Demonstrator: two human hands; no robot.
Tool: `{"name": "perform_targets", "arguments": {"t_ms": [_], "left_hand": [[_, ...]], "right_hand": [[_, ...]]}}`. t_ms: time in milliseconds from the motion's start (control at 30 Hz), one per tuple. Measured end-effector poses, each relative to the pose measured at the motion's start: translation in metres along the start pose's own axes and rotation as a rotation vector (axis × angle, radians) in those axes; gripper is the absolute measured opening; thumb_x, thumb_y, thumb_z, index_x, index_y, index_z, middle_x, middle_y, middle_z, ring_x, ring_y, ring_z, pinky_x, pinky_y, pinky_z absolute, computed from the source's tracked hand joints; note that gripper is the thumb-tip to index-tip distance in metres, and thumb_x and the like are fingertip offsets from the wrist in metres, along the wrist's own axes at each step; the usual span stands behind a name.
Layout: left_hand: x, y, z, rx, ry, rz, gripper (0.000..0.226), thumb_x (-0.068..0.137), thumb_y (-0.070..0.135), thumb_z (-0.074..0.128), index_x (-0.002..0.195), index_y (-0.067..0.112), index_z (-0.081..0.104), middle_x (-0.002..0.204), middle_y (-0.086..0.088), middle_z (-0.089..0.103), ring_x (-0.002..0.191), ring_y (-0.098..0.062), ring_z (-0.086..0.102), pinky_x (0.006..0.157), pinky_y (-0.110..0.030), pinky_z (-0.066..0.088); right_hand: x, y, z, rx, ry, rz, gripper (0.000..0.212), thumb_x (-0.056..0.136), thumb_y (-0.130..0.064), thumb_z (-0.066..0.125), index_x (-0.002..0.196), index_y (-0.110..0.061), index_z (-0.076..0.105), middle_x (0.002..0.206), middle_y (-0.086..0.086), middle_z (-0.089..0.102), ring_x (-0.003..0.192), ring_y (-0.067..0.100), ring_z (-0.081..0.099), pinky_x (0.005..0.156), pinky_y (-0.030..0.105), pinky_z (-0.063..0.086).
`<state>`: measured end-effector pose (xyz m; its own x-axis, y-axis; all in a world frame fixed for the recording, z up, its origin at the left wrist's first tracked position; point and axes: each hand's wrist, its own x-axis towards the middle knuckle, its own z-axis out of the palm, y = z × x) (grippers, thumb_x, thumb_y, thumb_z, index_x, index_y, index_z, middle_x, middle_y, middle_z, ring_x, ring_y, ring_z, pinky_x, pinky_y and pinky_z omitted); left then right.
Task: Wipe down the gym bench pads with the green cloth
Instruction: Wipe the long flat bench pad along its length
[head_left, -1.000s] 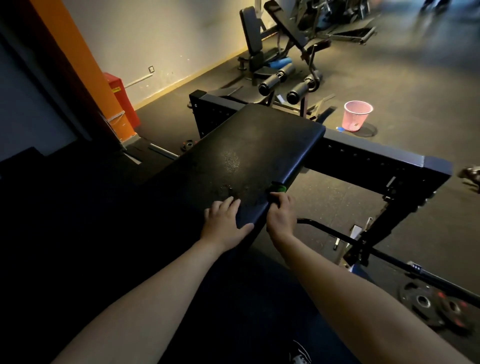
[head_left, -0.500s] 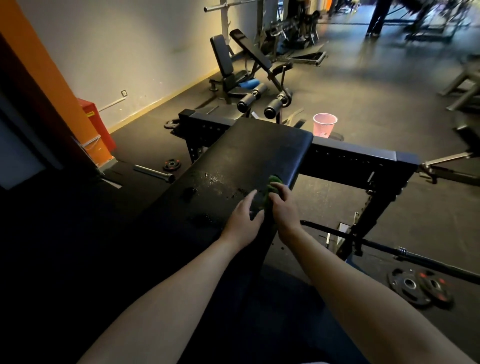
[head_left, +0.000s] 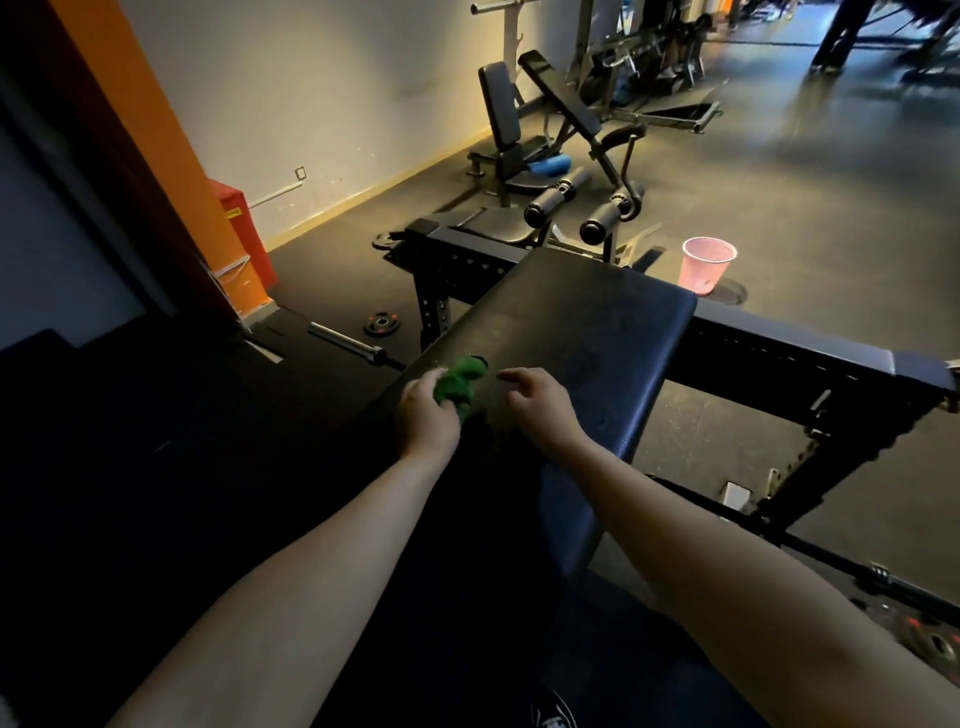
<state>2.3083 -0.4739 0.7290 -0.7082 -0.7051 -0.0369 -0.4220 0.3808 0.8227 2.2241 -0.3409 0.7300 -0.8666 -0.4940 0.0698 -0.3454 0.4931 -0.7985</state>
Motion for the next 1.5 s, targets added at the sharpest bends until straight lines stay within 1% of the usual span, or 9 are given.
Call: {"name": "perform_targets", "arguments": {"t_ms": [133,267,367,500,700,867,1000,1267,1500], "left_hand": [[0.053,-0.014,-0.007,0.069,0.076,-0.006,0.054,0.097,-0.004,0.04,0.147,0.016,0.048,0.158,-0.006,0.034,0.145,-0.025,0.034,0.119,-0.031,0.025],[0.087,-0.027,0.003,0.331,-0.088,0.015,0.051,0.102,0.016,0.045,0.153,0.018,0.039,0.166,-0.005,0.02,0.152,-0.028,0.016,0.125,-0.04,0.015],[0.089,-0.027,0.02,0.468,-0.133,0.112,0.049,0.102,0.032,0.051,0.148,0.02,0.046,0.16,-0.003,0.033,0.147,-0.028,0.027,0.122,-0.042,0.023],[0.074,-0.018,0.045,0.468,-0.098,0.303,0.037,0.1,0.016,0.05,0.135,0.02,0.062,0.147,0.001,0.053,0.134,-0.024,0.045,0.112,-0.039,0.038],[0.06,-0.021,0.038,0.45,-0.196,0.471,0.044,0.099,0.005,0.048,0.136,0.023,0.061,0.145,0.003,0.052,0.138,-0.018,0.041,0.112,-0.035,0.037],[0.095,-0.029,0.012,0.464,0.022,0.286,0.047,0.101,0.002,0.041,0.145,0.014,0.051,0.156,-0.009,0.04,0.146,-0.028,0.03,0.119,-0.041,0.029],[0.114,-0.047,0.004,0.506,-0.111,0.069,0.047,0.106,0.022,0.039,0.152,0.02,0.04,0.163,-0.006,0.026,0.15,-0.031,0.019,0.121,-0.045,0.024],[0.073,-0.038,0.023,0.479,-0.074,0.307,0.041,0.1,0.009,0.041,0.135,0.02,0.059,0.142,-0.001,0.056,0.133,-0.023,0.046,0.11,-0.039,0.04],[0.048,-0.026,0.031,0.407,-0.183,0.411,0.04,0.101,0.013,0.044,0.137,0.021,0.059,0.148,0.001,0.051,0.141,-0.022,0.038,0.113,-0.037,0.035]], "right_hand": [[0.033,0.009,0.008,-0.224,-0.146,-0.016,0.048,0.094,-0.007,0.049,0.142,-0.011,0.053,0.146,0.009,0.051,0.136,0.021,0.045,0.114,0.032,0.033],[0.052,0.017,0.022,-0.388,-0.164,-0.012,0.045,0.095,-0.015,0.046,0.14,-0.017,0.055,0.15,0.002,0.047,0.142,0.021,0.037,0.114,0.04,0.037],[0.057,0.017,0.027,-0.483,-0.102,-0.038,0.04,0.097,-0.02,0.046,0.133,-0.02,0.062,0.146,-0.001,0.051,0.138,0.018,0.041,0.102,0.042,0.047],[0.059,0.022,0.033,-0.539,-0.126,-0.034,0.041,0.1,-0.025,0.043,0.14,-0.023,0.056,0.153,-0.004,0.045,0.145,0.016,0.033,0.103,0.043,0.045],[0.059,0.024,0.031,-0.543,-0.166,-0.01,0.045,0.1,-0.023,0.042,0.143,-0.029,0.051,0.157,-0.008,0.038,0.149,0.014,0.025,0.107,0.046,0.04],[0.057,0.016,0.045,-0.634,-0.194,-0.009,0.049,0.1,-0.015,0.042,0.149,-0.015,0.041,0.158,0.004,0.035,0.15,0.027,0.022,0.117,0.048,0.027],[0.057,0.011,0.051,-0.657,-0.179,0.025,0.047,0.099,-0.012,0.04,0.146,-0.012,0.043,0.152,0.006,0.04,0.148,0.03,0.024,0.116,0.051,0.028],[0.059,0.013,0.052,-0.632,-0.188,0.043,0.044,0.101,-0.018,0.041,0.145,-0.015,0.046,0.153,0.005,0.04,0.149,0.029,0.023,0.117,0.054,0.025],[0.055,0.01,0.046,-0.585,-0.187,0.055,0.041,0.1,-0.018,0.039,0.137,-0.017,0.055,0.16,0.003,0.033,0.151,0.024,0.02,0.12,0.048,0.021]]}}
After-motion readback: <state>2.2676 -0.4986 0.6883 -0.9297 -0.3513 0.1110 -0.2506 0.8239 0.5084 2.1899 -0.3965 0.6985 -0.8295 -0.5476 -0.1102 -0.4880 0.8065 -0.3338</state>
